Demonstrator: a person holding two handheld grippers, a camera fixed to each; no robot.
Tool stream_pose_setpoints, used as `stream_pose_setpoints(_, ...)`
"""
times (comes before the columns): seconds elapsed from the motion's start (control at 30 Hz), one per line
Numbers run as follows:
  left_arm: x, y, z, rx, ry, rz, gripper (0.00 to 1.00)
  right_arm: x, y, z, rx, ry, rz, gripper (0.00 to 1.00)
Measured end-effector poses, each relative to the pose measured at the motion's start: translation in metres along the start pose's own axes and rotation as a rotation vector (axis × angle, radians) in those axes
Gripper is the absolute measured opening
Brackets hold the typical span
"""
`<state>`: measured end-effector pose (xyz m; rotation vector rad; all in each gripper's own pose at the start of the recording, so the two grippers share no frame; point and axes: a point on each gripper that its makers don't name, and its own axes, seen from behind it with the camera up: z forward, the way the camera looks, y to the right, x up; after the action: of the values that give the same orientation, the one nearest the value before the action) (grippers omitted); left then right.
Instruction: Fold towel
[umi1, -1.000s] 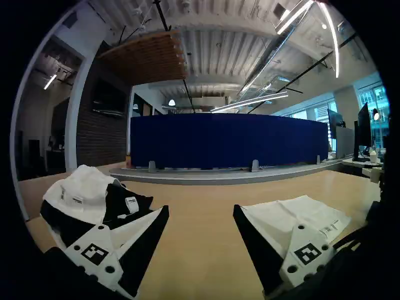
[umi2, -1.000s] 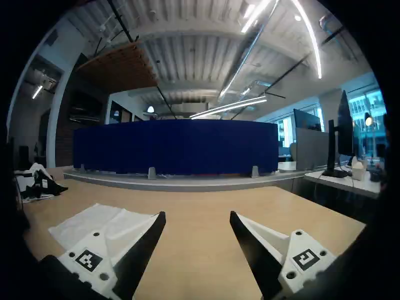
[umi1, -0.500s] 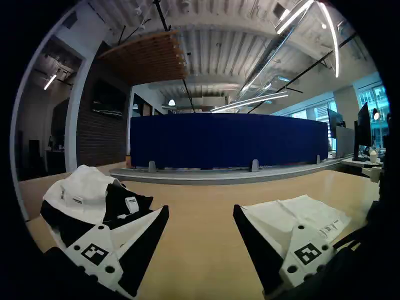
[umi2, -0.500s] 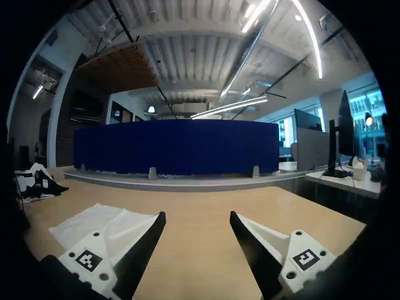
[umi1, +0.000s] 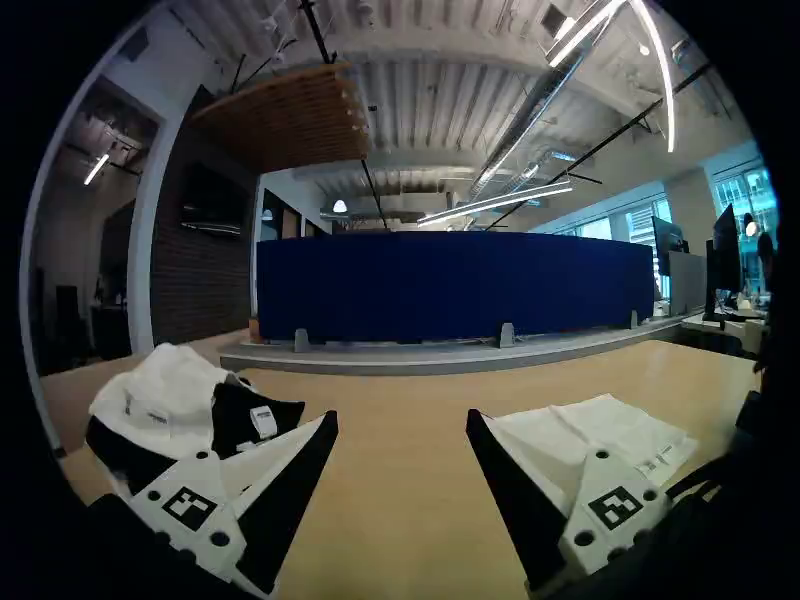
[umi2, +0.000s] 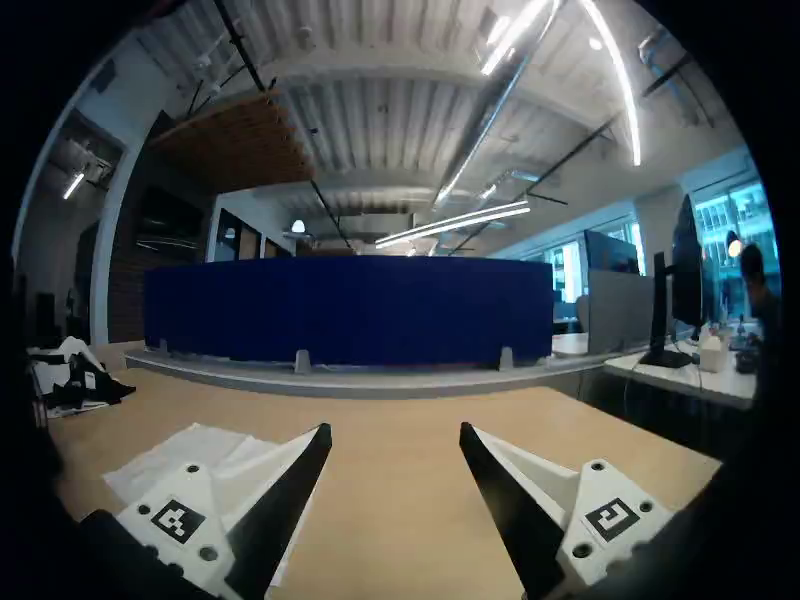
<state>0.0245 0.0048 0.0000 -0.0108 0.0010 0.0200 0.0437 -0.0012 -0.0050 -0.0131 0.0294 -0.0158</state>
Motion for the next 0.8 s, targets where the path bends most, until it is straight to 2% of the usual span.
stream_pose_setpoints(0.27,0.073,0.016,0.001,-0.024,0.004,0.009,0.96,0.069,0.004,-0.005,-0.007,0.008,-0.015,0.99)
stream_pose_setpoints(0.4,0.104,0.027,-0.003,-0.041,-0.011,0.021,0.96,0.095,0.006,-0.006,0.013,-0.005,-0.036,0.99)
stream_pose_setpoints(0.57,0.122,0.041,-0.007,-0.07,-0.063,0.073,0.95,0.107,0.006,-0.004,0.063,-0.07,-0.055,0.99)
stream_pose_setpoints(0.8,0.122,0.073,-0.013,-0.158,-0.182,0.141,0.96,0.098,-0.009,-0.008,0.216,-0.195,-0.098,1.0)
